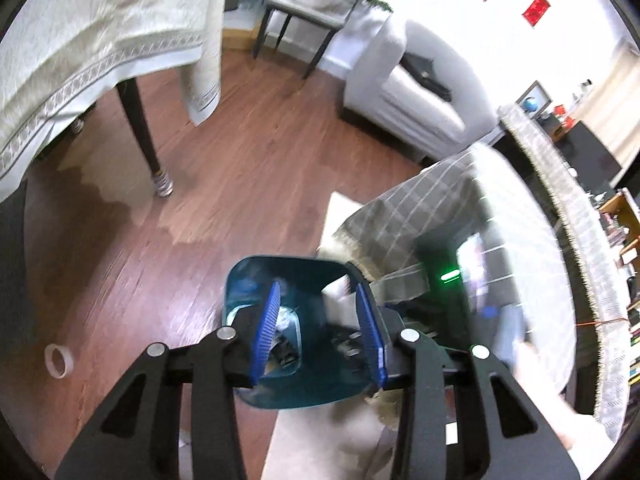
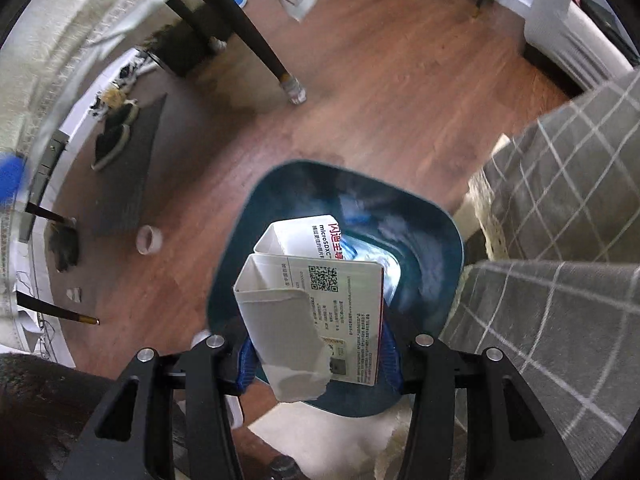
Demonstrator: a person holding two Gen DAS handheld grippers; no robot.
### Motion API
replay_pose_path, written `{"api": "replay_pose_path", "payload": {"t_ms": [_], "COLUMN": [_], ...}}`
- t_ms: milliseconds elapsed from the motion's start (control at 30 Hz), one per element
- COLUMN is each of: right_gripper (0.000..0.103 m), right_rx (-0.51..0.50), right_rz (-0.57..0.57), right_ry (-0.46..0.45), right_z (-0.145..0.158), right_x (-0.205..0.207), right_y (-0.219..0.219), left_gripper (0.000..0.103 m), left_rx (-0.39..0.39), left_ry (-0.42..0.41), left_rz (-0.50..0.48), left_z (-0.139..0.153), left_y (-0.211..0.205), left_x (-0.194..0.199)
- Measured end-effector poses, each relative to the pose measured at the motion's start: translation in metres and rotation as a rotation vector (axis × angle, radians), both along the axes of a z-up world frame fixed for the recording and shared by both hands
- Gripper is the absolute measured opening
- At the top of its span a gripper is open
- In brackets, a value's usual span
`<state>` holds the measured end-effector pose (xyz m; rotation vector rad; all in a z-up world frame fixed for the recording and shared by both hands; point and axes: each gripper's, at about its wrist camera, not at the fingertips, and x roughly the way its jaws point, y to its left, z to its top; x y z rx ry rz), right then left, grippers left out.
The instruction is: Collect trash
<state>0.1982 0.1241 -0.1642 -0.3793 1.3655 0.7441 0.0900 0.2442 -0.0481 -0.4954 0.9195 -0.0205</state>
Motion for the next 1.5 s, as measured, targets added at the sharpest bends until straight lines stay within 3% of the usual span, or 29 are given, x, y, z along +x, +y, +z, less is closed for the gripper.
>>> {"api": "replay_pose_path", "payload": {"t_ms": [267, 433, 600, 1033, 1200, 1500], "right_gripper": [0.059, 0.061, 0.061, 0.061, 0.058, 0.054], "right_rx": [-0.072, -0.074, -0.02, 0.195, 0.255, 0.319], "right_rz": [0.034, 0.067, 0.075, 0.073, 0.03, -0.172], "right_ry": [0.003, -0.007, -0.051, -0.257, -0.322, -0.484], "right_z": [-0.024, -0.019, 0.008, 0.116, 0.15, 0.2], "right_x": [-0.006, -0.011, -0.016, -0.029, -0.029, -0.034], "right_y": [-0.004, -0.003, -0.005, -0.028, -0.05, -0.136], "left_gripper": [0.039, 0.039, 0.039, 0.039, 0.045, 0.085], "left_rx": [-0.003, 0.003, 0.015, 0.084, 0.133, 0.248], "left_ry": [-0.069, -0.096, -0.102, -0.152, -0.165, -0.216], "left_rz": [0.005, 0.016, 0.028, 0.011, 0.01, -0.051], "left_z": [0.027, 0.039, 0.048, 0.078, 0.089, 0.099], "left_y": [-0.002, 0.002, 0.006, -0.009, -0.018, -0.063], "left_x": [-0.004, -0.006, -0.008, -0.016, -0.015, -0.015]}}
